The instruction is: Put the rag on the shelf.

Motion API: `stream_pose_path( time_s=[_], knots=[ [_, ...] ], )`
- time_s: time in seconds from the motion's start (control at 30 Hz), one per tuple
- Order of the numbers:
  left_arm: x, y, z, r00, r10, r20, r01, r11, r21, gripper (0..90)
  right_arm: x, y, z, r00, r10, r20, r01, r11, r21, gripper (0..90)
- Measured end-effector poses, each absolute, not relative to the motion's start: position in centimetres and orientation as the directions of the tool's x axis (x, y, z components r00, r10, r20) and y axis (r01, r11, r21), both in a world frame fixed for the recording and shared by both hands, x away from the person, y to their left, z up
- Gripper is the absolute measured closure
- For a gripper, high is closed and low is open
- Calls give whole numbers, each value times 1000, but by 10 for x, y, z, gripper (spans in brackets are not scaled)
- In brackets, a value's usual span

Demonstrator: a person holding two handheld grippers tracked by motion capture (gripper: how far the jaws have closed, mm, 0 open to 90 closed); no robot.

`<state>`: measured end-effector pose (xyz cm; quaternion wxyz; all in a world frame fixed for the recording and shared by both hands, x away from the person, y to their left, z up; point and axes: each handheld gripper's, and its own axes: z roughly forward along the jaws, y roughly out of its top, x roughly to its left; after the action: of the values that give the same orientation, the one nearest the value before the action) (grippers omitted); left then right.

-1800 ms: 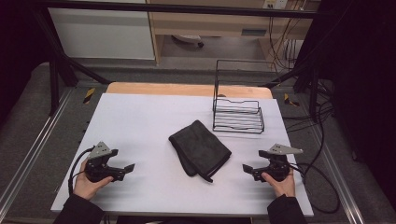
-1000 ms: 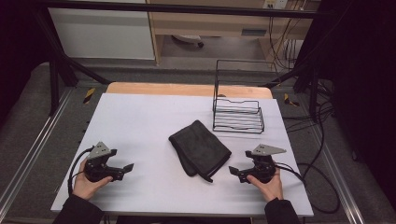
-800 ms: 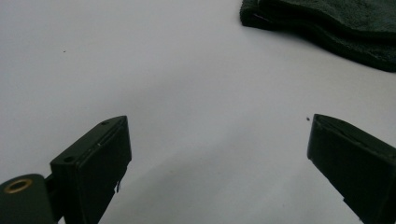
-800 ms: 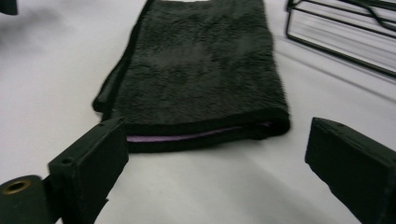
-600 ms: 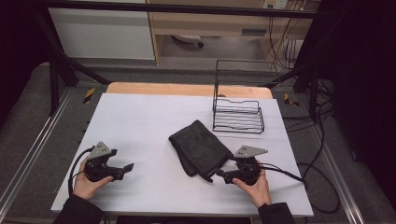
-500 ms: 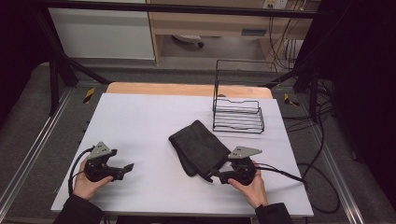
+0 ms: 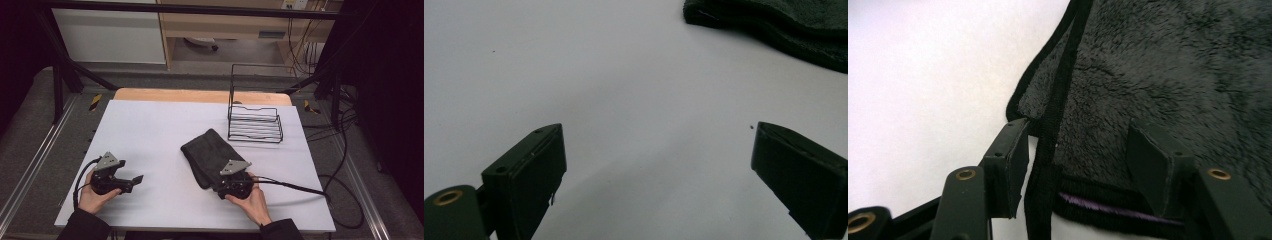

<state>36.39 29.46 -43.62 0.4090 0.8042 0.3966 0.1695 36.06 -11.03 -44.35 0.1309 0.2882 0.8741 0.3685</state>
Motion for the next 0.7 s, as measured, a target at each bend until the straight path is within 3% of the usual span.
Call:
stream_pose_path(
  time_s=[0.37, 0.7],
  knots=[
    [364, 294, -436, 628, 777, -48, 499, -354, 791, 75, 359, -102, -450, -800, 578, -161, 326, 644, 692, 498],
    [364, 293, -437, 628, 777, -50, 501, -354, 790, 78, 367, -106, -444, -805, 578, -130, 349, 640, 684, 706]
  ],
)
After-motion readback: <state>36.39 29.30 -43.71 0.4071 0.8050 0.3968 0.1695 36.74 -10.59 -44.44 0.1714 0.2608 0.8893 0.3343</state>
